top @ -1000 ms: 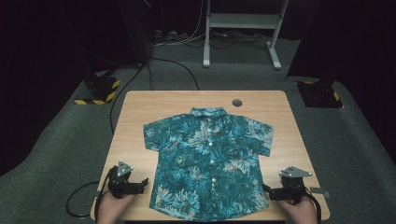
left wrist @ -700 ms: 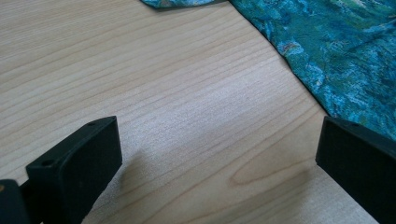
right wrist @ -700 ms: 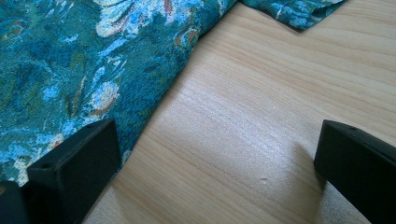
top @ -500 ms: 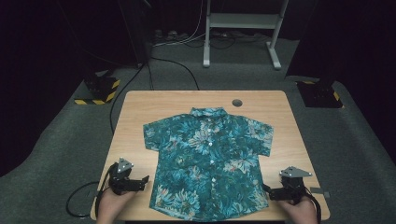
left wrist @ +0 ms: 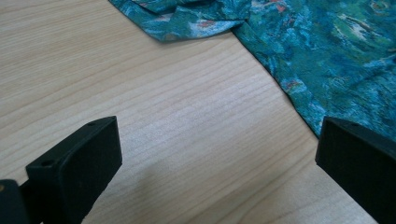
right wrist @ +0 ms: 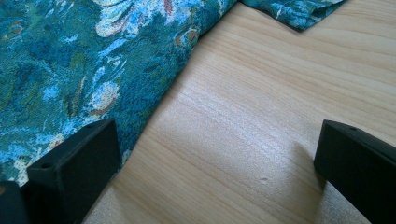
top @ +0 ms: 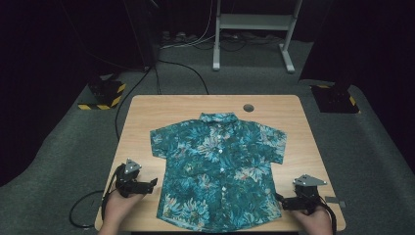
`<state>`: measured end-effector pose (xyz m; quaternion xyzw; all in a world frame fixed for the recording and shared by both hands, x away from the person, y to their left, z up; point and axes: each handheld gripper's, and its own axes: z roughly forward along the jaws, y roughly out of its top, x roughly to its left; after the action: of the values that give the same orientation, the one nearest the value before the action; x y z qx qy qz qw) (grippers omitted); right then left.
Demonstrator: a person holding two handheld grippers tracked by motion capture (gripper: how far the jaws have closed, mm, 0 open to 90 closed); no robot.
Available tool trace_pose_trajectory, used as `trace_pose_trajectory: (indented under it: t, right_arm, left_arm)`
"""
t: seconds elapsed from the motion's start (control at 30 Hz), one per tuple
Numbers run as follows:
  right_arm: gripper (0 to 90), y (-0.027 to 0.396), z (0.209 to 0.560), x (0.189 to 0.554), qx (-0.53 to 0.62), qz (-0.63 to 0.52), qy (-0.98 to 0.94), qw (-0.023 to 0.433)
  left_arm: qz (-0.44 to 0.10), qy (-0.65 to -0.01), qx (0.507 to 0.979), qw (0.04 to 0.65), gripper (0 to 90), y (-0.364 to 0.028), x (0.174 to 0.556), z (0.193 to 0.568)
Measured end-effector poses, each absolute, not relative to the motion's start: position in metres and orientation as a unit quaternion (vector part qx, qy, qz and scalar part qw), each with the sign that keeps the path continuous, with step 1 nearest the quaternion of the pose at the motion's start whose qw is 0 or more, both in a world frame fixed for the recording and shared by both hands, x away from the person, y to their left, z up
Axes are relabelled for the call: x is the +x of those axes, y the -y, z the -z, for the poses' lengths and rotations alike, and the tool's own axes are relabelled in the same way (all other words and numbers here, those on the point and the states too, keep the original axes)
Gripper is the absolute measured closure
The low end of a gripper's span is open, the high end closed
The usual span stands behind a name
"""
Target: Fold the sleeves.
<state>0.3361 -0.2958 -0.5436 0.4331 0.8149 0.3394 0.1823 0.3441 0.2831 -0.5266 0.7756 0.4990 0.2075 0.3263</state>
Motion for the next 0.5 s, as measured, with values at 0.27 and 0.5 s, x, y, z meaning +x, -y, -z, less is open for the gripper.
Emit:
trace_pose_trajectory:
  t: [0.27,0.5]
  right_arm:
    - [0.0,0.296,0.544,0.336,0.434,-0.339,-0.814,0.182]
    - [0.0,0.296,0.544,0.336,0.434,-0.339,-0.814,0.182]
  left_arm:
    - [-0.207,-0.508,0.771,0.322,0.8,-0.287,0.351,0.526]
    - [-0.215,-0.512,0.768,0.321,0.8,-0.287,0.359,0.522]
